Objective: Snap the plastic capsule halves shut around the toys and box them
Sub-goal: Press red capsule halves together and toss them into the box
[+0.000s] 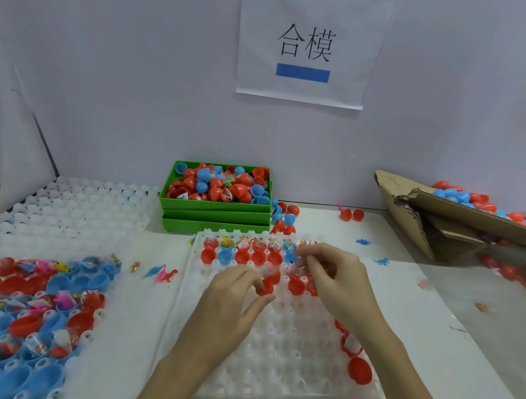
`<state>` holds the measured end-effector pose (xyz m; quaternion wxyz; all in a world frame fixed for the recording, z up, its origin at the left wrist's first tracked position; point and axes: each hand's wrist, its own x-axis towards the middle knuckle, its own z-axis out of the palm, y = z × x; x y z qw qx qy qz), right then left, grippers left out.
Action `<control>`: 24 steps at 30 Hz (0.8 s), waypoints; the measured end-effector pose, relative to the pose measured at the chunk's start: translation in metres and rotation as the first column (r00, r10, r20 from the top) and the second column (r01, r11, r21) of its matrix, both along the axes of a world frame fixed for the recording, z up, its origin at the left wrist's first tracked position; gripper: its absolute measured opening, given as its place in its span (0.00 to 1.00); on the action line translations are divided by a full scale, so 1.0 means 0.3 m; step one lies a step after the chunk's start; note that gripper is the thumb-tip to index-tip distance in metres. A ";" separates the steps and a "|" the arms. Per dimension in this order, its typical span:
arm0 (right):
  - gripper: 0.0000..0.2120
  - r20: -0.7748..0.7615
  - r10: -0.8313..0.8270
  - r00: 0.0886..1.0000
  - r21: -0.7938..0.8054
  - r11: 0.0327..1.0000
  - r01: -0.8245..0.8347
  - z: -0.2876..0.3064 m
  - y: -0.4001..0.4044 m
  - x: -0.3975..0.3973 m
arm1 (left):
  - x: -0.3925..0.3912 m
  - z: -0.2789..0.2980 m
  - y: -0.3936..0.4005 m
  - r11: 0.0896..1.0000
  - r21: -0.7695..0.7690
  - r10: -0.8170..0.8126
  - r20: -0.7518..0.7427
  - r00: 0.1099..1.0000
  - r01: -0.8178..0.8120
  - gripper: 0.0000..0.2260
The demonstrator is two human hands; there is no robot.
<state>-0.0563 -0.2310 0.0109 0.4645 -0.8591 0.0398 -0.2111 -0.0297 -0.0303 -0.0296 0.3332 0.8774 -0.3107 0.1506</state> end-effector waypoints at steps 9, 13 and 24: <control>0.17 -0.168 0.188 0.968 -0.060 0.978 -0.201 -0.006 0.024 -0.008 | -0.019 0.061 0.014 0.956 -0.292 0.025 0.044 0.999 -0.011 0.04; 0.14 -0.058 0.416 0.908 0.412 0.838 -0.358 0.020 0.047 -0.023 | -0.025 0.076 0.024 0.918 -0.397 -0.006 -0.028 1.000 -0.005 0.11; 0.14 0.099 0.344 0.934 0.223 0.907 -0.358 0.024 0.103 -0.043 | -0.024 0.107 0.034 0.658 -0.752 -0.290 -0.224 0.930 0.024 0.14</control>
